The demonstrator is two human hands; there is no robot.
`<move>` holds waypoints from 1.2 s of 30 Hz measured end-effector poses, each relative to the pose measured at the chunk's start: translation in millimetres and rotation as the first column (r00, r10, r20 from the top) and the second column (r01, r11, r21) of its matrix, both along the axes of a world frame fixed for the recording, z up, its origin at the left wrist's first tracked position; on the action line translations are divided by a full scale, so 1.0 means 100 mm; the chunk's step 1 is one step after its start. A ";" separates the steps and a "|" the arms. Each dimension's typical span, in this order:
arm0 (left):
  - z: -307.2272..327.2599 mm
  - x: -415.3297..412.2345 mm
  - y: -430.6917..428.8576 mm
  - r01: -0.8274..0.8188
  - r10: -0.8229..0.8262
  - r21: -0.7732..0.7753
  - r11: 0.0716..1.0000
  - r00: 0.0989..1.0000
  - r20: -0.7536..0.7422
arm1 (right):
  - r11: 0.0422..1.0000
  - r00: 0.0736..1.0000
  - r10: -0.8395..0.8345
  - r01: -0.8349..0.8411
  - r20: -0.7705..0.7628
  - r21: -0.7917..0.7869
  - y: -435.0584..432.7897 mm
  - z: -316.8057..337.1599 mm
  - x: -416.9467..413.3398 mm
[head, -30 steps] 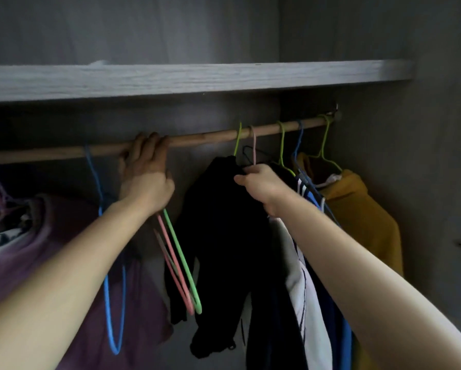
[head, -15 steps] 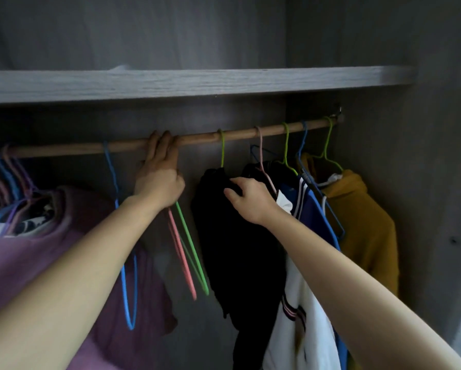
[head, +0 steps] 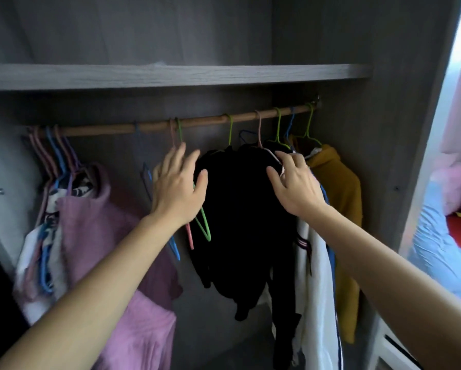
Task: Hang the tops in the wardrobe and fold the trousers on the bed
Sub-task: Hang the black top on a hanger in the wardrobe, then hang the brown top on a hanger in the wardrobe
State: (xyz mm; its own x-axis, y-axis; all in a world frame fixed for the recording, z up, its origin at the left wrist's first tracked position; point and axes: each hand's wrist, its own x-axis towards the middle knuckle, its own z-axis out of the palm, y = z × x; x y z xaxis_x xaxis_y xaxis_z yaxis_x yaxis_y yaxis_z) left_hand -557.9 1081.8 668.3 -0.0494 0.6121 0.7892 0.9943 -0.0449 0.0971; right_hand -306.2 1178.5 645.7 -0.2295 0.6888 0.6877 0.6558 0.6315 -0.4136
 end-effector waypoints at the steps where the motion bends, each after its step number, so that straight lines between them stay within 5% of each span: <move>1: -0.09 0.08 -0.07 0.020 -0.019 -0.006 1.000 1.000 0.010 | 0.998 0.999 -0.041 0.040 0.022 0.042 -0.08 -0.11 0.06; 14: -1.14 1.35 -0.59 0.185 -0.191 -0.132 0.974 0.981 -0.029 | 0.910 0.877 -0.415 0.406 0.240 0.088 -1.00 -1.09 1.26; 22: -1.48 3.36 -0.52 0.366 -0.367 -0.218 0.905 0.930 0.036 | 0.830 0.814 -0.540 0.557 0.215 -0.024 -1.63 -1.45 3.29; 30: -2.05 6.17 -0.64 0.623 -0.619 -0.328 0.710 0.774 0.132 | 0.552 0.565 -0.763 0.822 0.315 -0.137 -2.55 -2.00 6.06; 36: -2.46 7.62 -0.77 0.696 -0.761 -0.461 0.551 0.645 0.064 | 0.327 0.399 -0.839 0.913 0.371 -0.242 -3.15 -2.45 7.42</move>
State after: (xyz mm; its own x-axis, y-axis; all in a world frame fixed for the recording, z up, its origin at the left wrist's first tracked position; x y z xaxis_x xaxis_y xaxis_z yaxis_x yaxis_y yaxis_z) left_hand 204.1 1004.7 422.8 0.6429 0.6451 0.4130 0.6411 -0.7482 0.1706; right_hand 435.6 863.1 401.0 0.5937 0.7173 0.3647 0.8046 -0.5235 -0.2803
